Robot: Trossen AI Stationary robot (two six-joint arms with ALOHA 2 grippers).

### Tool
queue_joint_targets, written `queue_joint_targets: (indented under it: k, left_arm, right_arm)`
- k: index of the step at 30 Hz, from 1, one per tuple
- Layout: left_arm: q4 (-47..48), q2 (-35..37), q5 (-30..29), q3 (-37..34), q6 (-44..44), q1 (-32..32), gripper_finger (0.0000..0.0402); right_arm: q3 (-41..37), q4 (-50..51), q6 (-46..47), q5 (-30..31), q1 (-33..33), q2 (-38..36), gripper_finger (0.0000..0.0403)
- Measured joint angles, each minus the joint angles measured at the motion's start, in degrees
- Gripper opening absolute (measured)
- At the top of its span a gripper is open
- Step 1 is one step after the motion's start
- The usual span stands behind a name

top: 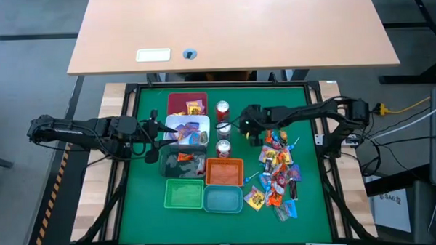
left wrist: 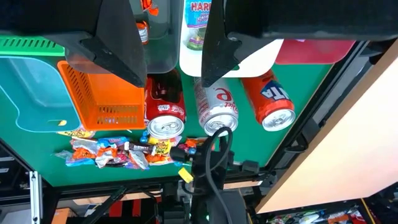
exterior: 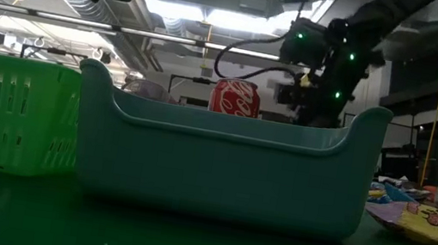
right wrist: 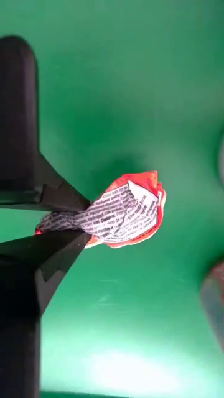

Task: Sort candy
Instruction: Put the orange chocolate into the black bin

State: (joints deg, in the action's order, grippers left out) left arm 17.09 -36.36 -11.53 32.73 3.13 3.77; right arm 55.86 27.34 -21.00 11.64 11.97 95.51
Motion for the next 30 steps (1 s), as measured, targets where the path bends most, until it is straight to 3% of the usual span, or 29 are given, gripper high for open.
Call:
queue_joint_targets:
  k: [7,12,18,25,30]
  left_arm:
    - [-0.01,0.00,1.43,0.00,-0.04,0.00,0.0143]
    - [-0.03,-0.02,1.99,0.00,-0.06,0.00,0.0143]
    - [-0.19,0.00,2.01,0.00,-2.42,0.00,0.0143]
    - [-2.43,-1.66,2.01,0.04,-8.10,0.00,0.0143]
    - [-4.25,-3.86,2.64,0.07,-8.71,0.04,0.0143]
  right_arm:
    - [11.85,21.94,3.39,0.35,-0.29,-0.80,0.0041]
    - [22.35,31.46,4.27,1.27,-2.86,-0.80,0.0043]
    - [31.05,26.22,4.27,0.10,-7.26,-0.84,0.0044]
    - [31.69,7.92,4.24,-9.18,-11.00,0.06,0.0044]
    - [31.67,1.29,4.24,-12.74,-13.56,2.35,0.0044]
